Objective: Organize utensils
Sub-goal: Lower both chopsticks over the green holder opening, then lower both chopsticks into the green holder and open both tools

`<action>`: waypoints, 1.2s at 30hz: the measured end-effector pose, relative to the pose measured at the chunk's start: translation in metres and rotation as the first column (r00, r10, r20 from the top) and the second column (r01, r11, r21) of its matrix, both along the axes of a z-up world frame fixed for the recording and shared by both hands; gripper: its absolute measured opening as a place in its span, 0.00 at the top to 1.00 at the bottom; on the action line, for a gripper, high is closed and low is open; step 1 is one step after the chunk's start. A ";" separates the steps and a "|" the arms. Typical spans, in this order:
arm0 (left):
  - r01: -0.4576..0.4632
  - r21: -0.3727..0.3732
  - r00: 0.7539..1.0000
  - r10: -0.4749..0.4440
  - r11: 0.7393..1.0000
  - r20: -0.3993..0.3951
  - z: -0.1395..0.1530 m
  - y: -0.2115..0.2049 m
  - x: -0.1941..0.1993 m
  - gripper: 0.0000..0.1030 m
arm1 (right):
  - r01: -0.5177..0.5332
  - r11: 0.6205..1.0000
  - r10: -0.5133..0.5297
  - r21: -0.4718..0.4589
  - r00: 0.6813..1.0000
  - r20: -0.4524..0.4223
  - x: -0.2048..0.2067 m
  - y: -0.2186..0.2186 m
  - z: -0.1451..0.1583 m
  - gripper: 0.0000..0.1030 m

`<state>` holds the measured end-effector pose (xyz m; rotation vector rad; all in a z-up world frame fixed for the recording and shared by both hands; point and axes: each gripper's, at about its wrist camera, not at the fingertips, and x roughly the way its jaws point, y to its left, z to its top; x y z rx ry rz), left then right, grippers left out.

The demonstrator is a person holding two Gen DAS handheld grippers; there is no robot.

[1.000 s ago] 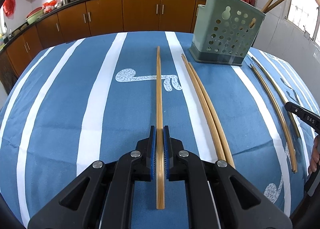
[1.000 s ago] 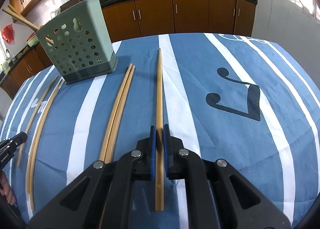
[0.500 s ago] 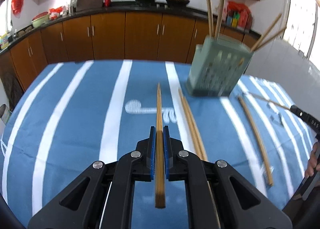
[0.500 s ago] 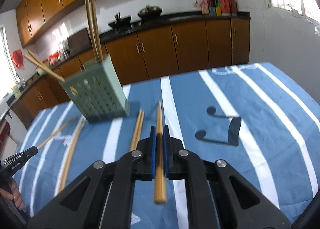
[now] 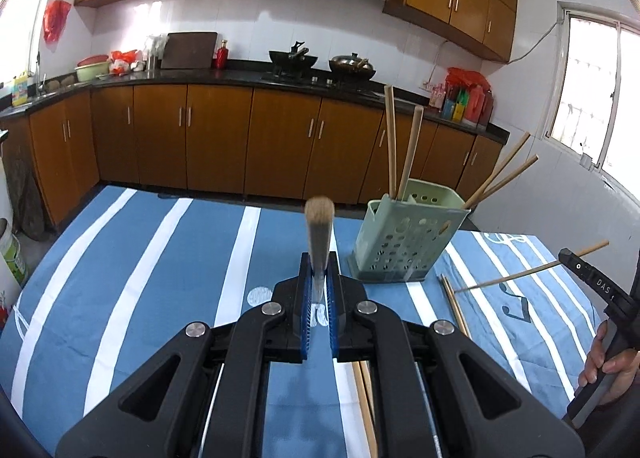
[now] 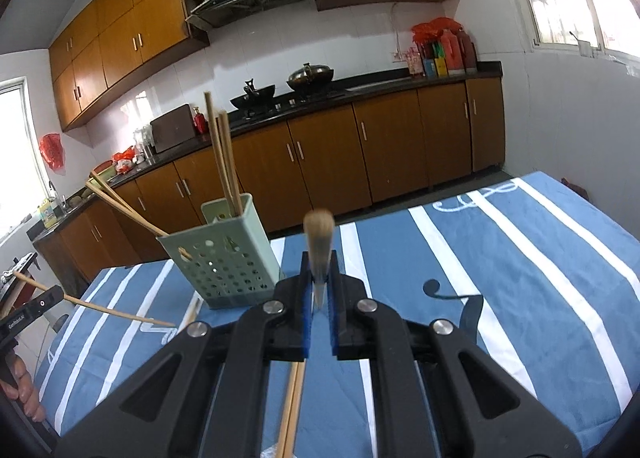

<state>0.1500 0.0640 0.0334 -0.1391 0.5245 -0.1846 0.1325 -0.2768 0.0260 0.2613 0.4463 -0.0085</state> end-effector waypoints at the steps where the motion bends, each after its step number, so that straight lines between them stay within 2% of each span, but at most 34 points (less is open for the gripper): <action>1: 0.004 -0.001 1.000 -0.004 1.000 0.003 0.002 0.000 0.000 0.93 | -0.020 1.000 0.020 0.002 1.000 0.007 -0.001 0.002 0.007 0.92; 6: 0.054 -0.015 0.997 -0.053 0.998 0.052 0.027 -0.004 -0.007 0.93 | -0.129 0.991 0.126 0.046 0.989 0.076 -0.008 0.009 0.049 0.92; 11: 0.128 -0.026 0.986 -0.124 0.991 0.115 0.067 -0.015 -0.012 0.93 | -0.226 0.971 0.210 0.082 0.962 0.172 -0.014 0.014 0.101 0.92; 14: 0.149 -0.036 0.980 -0.143 0.988 0.138 0.083 -0.023 -0.012 0.93 | -0.227 0.973 0.211 0.050 0.952 0.220 -0.012 0.020 0.122 0.92; 17: 0.141 -0.044 0.976 -0.131 0.989 0.176 0.097 -0.032 -0.008 0.93 | -0.203 0.979 0.196 0.006 0.953 0.229 -0.002 0.031 0.132 0.92; 20: 0.135 -0.062 0.972 -0.120 0.989 0.203 0.106 -0.041 0.000 0.93 | -0.189 0.982 0.190 -0.025 0.966 0.177 0.020 0.039 0.131 0.92; 23: 0.127 -0.038 0.972 -0.116 0.991 0.205 0.109 -0.052 0.014 0.93 | -0.182 0.983 0.185 -0.038 0.977 0.107 0.042 0.043 0.123 0.92; 28: 0.141 -0.007 0.982 -0.139 0.990 0.127 0.096 -0.068 0.039 0.93 | -0.190 0.981 0.191 -0.036 0.981 0.022 0.072 0.048 0.108 0.92; 36: 0.152 0.040 0.987 -0.154 0.988 0.050 0.079 -0.081 0.067 0.93 | -0.208 0.977 0.207 -0.049 0.978 -0.034 0.106 0.060 0.098 0.92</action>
